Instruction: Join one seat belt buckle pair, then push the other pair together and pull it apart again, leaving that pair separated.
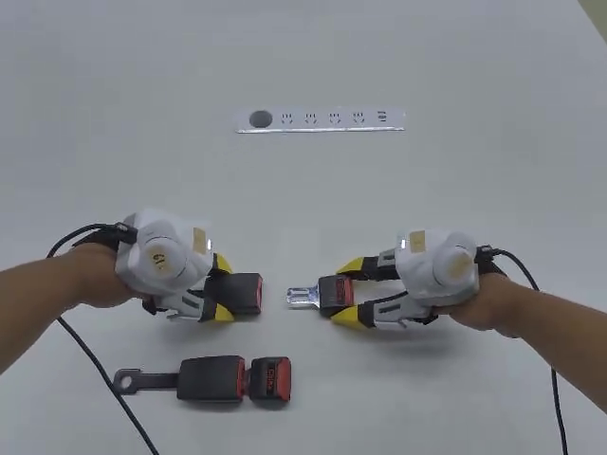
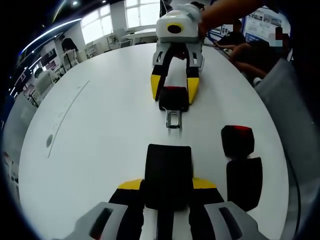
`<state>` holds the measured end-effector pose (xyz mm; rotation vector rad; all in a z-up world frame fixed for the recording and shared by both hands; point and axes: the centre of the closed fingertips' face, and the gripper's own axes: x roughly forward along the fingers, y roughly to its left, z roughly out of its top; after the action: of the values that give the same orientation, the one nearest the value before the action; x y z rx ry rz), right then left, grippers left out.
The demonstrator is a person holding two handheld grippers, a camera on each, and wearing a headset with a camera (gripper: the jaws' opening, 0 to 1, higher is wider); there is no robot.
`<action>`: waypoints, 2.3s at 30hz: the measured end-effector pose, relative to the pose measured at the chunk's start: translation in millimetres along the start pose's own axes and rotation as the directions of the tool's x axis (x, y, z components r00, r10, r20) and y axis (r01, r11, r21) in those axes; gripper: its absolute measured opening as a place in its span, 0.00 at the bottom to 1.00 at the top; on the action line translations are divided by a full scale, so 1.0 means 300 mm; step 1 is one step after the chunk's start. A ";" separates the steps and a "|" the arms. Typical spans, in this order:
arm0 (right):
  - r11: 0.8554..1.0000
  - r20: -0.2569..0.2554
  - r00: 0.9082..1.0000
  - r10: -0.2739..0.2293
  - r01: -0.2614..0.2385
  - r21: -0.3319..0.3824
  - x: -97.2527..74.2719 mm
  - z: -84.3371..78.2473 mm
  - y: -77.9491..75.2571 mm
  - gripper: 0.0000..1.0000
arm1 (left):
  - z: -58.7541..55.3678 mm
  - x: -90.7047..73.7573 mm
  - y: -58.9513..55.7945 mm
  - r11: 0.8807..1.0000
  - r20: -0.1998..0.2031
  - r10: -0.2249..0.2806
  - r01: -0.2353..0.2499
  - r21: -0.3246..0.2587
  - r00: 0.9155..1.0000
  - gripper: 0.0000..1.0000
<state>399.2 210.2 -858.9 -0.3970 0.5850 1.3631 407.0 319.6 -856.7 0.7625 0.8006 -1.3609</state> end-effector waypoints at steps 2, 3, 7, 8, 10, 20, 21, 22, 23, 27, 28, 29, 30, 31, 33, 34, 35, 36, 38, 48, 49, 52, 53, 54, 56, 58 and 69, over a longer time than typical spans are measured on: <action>1.000 0.013 1.000 0.008 -0.008 0.005 0.018 0.019 0.001 0.36 | 0.000 0.000 0.000 1.000 -0.003 -0.001 0.001 0.001 1.000 0.35; 1.000 0.012 1.000 0.007 -0.007 0.005 0.024 0.023 -0.002 0.36 | -0.001 0.000 0.000 1.000 -0.004 -0.002 0.002 0.002 1.000 0.35; 1.000 0.020 1.000 0.010 -0.010 -0.013 0.053 0.045 -0.005 0.36 | -0.004 0.001 0.003 1.000 -0.003 -0.004 0.004 0.002 1.000 0.35; 1.000 0.024 1.000 0.011 -0.010 -0.010 0.058 0.049 -0.003 0.36 | -0.004 0.002 0.003 1.000 -0.003 -0.004 0.004 0.001 1.000 0.35; 1.000 0.029 1.000 0.009 -0.008 -0.004 0.069 0.054 -0.005 0.36 | -0.007 0.003 0.005 1.000 -0.002 -0.003 0.003 -0.001 1.000 0.35; 1.000 0.042 0.999 0.002 -0.002 0.000 0.108 0.088 0.006 0.36 | -0.012 0.006 0.010 1.000 0.001 -0.005 0.005 0.008 1.000 0.35; 1.000 0.042 0.999 0.002 -0.002 0.002 0.111 0.090 0.001 0.36 | -0.012 0.006 0.010 1.000 0.001 -0.005 0.005 0.010 1.000 0.35; 1.000 0.041 0.999 0.003 -0.003 0.003 0.111 0.091 0.001 0.36 | -0.011 0.007 0.010 1.000 0.001 -0.005 0.005 0.009 1.000 0.35; 1.000 0.038 0.999 0.002 -0.002 0.002 0.113 0.091 0.002 0.36 | -0.011 0.007 0.010 1.000 -0.002 -0.006 0.006 0.014 1.000 0.35; 1.000 0.038 0.999 -0.001 0.001 0.010 0.118 0.095 0.001 0.36 | -0.010 0.010 0.009 1.000 -0.016 -0.013 0.013 0.024 1.000 0.35; 1.000 0.035 0.999 -0.002 0.001 0.011 0.121 0.098 0.001 0.36 | -0.009 0.010 0.009 1.000 -0.019 -0.014 0.014 0.025 1.000 0.35; 1.000 0.033 0.999 -0.002 0.001 0.011 0.122 0.099 0.001 0.36 | -0.010 0.010 0.009 1.000 -0.020 -0.016 0.016 0.026 1.000 0.35; 1.000 0.032 1.000 -0.001 0.001 0.011 0.120 0.098 0.003 0.36 | -0.010 0.009 0.009 1.000 -0.019 -0.017 0.017 0.026 1.000 0.35; 1.000 0.029 1.000 -0.001 0.001 0.013 0.125 0.100 0.000 0.36 | -0.010 0.009 0.009 0.999 -0.018 -0.017 0.017 0.027 1.000 0.34; 1.000 0.027 1.000 -0.002 0.001 0.012 0.128 0.101 0.001 0.36 | -0.011 0.009 0.009 1.000 -0.016 -0.016 0.017 0.025 1.000 0.34; 1.000 0.027 1.000 -0.001 0.001 0.014 0.128 0.101 0.001 0.36 | -0.010 0.009 0.009 1.000 -0.017 -0.017 0.017 0.026 1.000 0.34; 1.000 0.027 1.000 -0.001 0.001 0.014 0.130 0.102 0.000 0.36 | -0.010 0.009 0.009 0.999 -0.020 -0.018 0.018 0.029 1.000 0.34; 1.000 0.026 1.000 -0.001 0.000 0.015 0.132 0.103 0.001 0.36 | -0.009 0.010 0.008 0.999 -0.023 -0.020 0.020 0.031 1.000 0.34; 1.000 0.027 1.000 -0.002 0.001 0.017 0.140 0.109 0.003 0.36 | -0.009 0.011 0.006 0.999 -0.030 -0.024 0.025 0.039 0.999 0.34; 0.998 0.029 0.999 -0.035 0.034 0.045 0.169 0.131 0.007 0.36 | -0.010 0.010 0.007 0.999 -0.031 -0.028 0.029 0.040 0.999 0.34; 0.998 0.028 0.999 -0.038 0.037 0.047 0.170 0.132 0.006 0.36 | -0.010 0.010 0.007 0.999 -0.031 -0.028 0.030 0.040 0.999 0.34; 0.998 0.019 0.999 -0.042 0.041 0.047 0.170 0.134 0.006 0.36 | -0.009 0.010 0.007 0.999 -0.036 -0.029 0.030 0.040 0.999 0.34; 0.998 0.013 0.999 -0.042 0.042 0.046 0.171 0.134 0.006 0.36 | -0.008 0.009 0.006 0.999 -0.038 -0.028 0.030 0.040 0.999 0.34; 0.998 0.010 0.999 -0.043 0.042 0.045 0.172 0.134 0.005 0.36 | -0.008 0.009 0.006 0.999 -0.040 -0.028 0.030 0.039 0.999 0.34; 0.998 0.007 0.999 -0.050 0.049 0.045 0.174 0.132 0.005 0.36 | -0.009 0.009 0.007 0.999 -0.044 -0.028 0.030 0.039 0.999 0.34; 0.997 0.004 0.998 -0.057 0.057 0.048 0.175 0.133 0.006 0.36 | -0.009 0.009 0.007 0.999 -0.045 -0.028 0.030 0.037 0.999 0.34; 0.997 0.000 0.998 -0.065 0.065 0.051 0.178 0.133 0.002 0.36 | -0.011 0.010 0.007 0.999 -0.053 -0.029 0.031 0.039 0.998 0.34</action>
<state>410.3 276.0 -859.2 -0.3708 0.5998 1.2832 409.0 320.9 -861.0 0.8233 0.8305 -1.3919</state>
